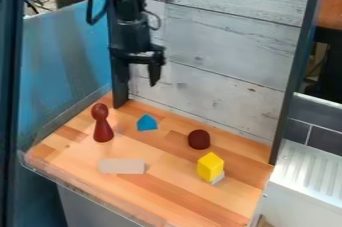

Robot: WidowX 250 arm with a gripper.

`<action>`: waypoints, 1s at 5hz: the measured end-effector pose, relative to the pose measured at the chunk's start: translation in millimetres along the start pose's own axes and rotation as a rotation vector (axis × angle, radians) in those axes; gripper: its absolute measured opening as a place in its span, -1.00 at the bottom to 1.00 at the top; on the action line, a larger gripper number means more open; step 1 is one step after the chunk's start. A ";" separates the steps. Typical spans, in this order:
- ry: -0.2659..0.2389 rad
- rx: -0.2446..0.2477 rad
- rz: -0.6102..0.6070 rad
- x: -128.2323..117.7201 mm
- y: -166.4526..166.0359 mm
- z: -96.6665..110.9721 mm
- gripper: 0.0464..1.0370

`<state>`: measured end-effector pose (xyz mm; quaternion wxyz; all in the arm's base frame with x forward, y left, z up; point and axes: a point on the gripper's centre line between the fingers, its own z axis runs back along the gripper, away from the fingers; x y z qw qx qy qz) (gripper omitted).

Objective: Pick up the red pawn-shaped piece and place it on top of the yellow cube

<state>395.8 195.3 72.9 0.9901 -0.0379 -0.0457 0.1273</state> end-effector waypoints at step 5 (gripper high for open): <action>-0.045 0.113 0.009 -37.1 77.4 -19.1 0.93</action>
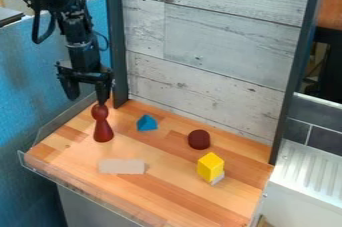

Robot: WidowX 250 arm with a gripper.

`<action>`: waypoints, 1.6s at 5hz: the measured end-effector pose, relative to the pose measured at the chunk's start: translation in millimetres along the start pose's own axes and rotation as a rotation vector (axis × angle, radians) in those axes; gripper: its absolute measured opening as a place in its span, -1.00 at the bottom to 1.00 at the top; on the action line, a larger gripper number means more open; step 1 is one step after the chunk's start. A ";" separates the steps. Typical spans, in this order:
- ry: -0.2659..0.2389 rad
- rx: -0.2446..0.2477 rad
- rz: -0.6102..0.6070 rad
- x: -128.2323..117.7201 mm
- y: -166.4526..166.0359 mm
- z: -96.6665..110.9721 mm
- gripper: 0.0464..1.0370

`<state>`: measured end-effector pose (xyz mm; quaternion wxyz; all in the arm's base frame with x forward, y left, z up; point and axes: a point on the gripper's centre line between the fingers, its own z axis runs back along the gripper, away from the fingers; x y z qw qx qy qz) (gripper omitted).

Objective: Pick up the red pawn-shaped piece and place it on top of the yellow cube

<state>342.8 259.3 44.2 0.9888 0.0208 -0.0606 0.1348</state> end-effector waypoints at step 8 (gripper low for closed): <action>0.103 0.027 0.053 4.2 -11.4 -47.4 0.08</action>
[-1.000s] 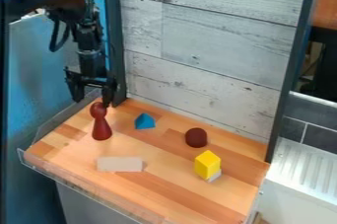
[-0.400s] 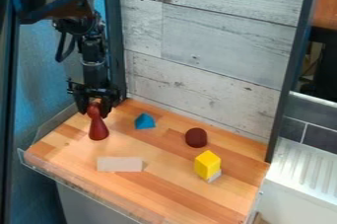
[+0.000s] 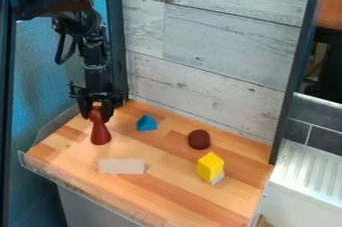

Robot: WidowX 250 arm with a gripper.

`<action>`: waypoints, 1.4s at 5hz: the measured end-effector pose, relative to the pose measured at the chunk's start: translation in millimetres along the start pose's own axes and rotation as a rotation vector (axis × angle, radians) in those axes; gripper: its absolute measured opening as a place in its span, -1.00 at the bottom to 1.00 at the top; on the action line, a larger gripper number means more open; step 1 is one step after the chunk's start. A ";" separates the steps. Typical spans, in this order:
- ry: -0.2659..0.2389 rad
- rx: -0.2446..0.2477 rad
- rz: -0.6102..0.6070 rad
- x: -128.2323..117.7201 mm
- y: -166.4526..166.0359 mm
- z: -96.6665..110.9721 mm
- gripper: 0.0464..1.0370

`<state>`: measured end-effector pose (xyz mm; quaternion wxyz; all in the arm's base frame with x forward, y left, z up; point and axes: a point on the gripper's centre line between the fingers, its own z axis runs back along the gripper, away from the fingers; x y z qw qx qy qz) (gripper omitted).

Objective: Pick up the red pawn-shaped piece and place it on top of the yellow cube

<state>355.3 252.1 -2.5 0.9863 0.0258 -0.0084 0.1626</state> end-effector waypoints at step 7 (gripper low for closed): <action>-0.078 -0.046 -0.520 -84.4 -198.3 92.1 0.08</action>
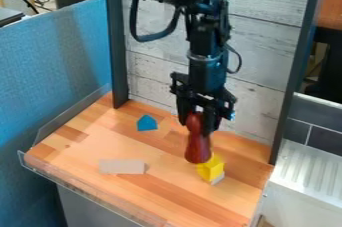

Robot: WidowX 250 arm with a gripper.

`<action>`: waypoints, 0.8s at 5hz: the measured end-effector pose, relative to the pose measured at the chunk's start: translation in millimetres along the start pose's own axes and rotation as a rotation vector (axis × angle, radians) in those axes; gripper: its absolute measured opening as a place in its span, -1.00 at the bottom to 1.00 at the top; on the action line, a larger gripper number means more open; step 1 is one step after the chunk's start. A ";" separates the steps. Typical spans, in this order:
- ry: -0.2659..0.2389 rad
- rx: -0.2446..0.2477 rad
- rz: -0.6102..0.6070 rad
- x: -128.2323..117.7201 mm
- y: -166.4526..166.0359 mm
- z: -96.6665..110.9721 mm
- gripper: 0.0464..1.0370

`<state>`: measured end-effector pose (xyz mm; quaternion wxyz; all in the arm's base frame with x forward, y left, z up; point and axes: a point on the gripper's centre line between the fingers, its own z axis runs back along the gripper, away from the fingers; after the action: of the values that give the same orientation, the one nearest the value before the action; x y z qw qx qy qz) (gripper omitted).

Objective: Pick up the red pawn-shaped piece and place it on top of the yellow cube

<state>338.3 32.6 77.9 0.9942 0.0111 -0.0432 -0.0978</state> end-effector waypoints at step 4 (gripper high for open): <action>-0.011 0.023 0.044 24.2 0.2 -17.5 0.08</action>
<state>363.6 28.3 62.4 0.9957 0.0208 -0.0498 -0.0753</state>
